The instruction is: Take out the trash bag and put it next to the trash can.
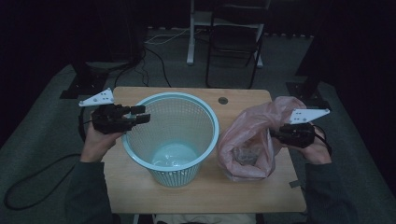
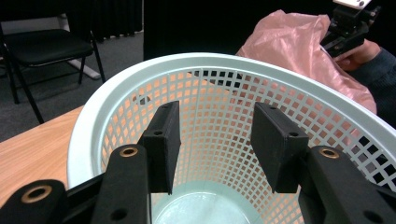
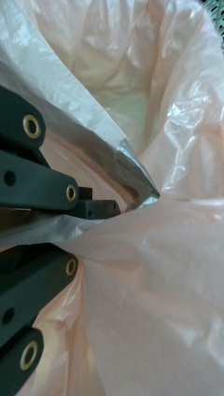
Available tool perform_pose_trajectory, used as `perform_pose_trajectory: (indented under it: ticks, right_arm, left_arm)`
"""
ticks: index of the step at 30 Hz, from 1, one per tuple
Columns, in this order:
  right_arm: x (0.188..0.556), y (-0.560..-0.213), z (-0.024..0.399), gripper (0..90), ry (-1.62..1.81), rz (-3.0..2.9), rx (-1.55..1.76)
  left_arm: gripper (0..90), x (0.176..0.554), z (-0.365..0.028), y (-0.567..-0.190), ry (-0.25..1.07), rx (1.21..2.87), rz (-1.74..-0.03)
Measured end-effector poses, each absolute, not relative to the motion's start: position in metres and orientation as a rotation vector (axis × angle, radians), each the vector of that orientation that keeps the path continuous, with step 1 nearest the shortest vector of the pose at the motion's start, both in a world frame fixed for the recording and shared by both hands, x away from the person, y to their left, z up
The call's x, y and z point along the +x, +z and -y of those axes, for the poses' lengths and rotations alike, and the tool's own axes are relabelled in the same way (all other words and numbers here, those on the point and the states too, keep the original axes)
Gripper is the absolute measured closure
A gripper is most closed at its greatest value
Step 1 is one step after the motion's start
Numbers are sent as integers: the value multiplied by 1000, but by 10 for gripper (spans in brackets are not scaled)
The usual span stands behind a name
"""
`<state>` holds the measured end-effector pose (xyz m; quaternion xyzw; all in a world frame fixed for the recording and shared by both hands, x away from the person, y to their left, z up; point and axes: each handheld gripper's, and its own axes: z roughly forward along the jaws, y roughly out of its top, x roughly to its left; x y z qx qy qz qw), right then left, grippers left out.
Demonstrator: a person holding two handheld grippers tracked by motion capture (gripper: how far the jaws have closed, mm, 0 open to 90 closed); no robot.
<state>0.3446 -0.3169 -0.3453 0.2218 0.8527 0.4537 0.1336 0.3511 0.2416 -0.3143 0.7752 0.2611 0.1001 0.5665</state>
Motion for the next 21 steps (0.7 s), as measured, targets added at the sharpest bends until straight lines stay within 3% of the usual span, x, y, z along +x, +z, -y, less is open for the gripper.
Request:
perform_pose_trajectory:
  ticks: [21]
  right_arm:
    - [361,-382,276,888,1258,-2598,632]
  left_arm:
    - [526,350,-244,-314,240,1819,-613]
